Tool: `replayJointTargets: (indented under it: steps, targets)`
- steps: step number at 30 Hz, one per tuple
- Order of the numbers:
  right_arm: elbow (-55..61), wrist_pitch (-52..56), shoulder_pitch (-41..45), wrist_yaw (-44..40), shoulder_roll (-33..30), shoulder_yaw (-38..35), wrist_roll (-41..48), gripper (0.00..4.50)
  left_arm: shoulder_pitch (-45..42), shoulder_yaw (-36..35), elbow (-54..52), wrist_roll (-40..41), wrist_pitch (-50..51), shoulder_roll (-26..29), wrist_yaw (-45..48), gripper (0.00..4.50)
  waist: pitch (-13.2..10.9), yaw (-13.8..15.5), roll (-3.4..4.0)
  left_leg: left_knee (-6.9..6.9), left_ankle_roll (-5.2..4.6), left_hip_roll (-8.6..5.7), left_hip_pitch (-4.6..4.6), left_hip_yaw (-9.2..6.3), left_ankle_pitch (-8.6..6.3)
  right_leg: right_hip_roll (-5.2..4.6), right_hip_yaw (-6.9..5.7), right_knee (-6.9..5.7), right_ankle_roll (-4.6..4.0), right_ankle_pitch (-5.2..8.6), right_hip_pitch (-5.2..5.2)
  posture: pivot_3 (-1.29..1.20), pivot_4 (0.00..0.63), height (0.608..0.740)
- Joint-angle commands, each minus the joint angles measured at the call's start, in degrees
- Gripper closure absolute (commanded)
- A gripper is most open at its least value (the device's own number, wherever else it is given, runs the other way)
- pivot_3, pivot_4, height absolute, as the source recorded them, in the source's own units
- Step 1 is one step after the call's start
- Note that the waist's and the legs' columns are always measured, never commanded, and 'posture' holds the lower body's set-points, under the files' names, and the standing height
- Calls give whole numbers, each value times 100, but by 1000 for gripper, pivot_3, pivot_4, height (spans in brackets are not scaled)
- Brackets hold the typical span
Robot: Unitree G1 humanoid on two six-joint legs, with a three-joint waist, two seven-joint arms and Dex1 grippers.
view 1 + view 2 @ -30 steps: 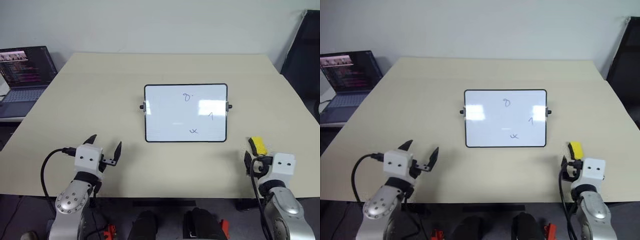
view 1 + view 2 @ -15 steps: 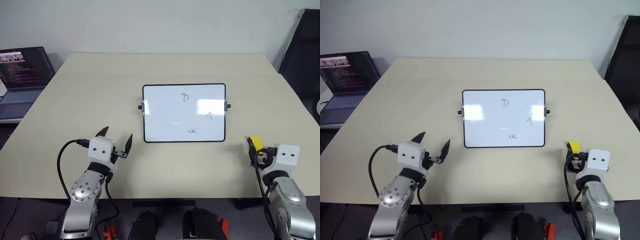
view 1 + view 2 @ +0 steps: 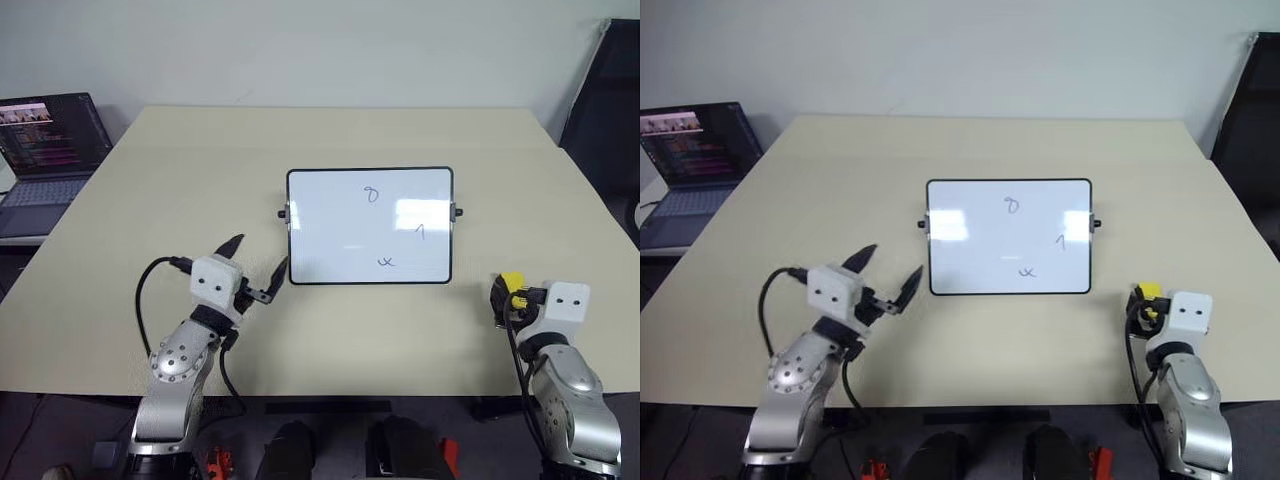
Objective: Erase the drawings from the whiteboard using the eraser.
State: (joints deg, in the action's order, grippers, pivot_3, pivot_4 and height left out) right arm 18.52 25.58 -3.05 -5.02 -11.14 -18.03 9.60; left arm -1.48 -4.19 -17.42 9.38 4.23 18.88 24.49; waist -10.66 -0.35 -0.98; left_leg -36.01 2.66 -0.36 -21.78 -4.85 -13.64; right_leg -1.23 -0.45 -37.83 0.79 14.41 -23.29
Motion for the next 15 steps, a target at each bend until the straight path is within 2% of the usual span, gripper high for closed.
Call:
replayJointTargets:
  steps: [1,8,15]
  targets:
    - [-8,-57,164,-98,-106,-19,107,18,-258,67,-285,506,293,142,412,0,0,-7,0,0,0,0,1,0,0,2,0,0,0,0,0,0,150,740]
    - [-317,151,504,-383,-330,56,231,18,-966,419,-112,1557,1229,449,1617,0,0,-17,0,-3,0,-5,1,-1,0,9,-2,-5,-4,-2,0,0,150,740]
    - [-556,211,660,-451,-429,20,321,18,-1478,701,212,1961,1707,546,2370,0,0,-50,0,-2,-1,-8,2,2,0,16,-1,-6,-6,-3,0,0,150,740]
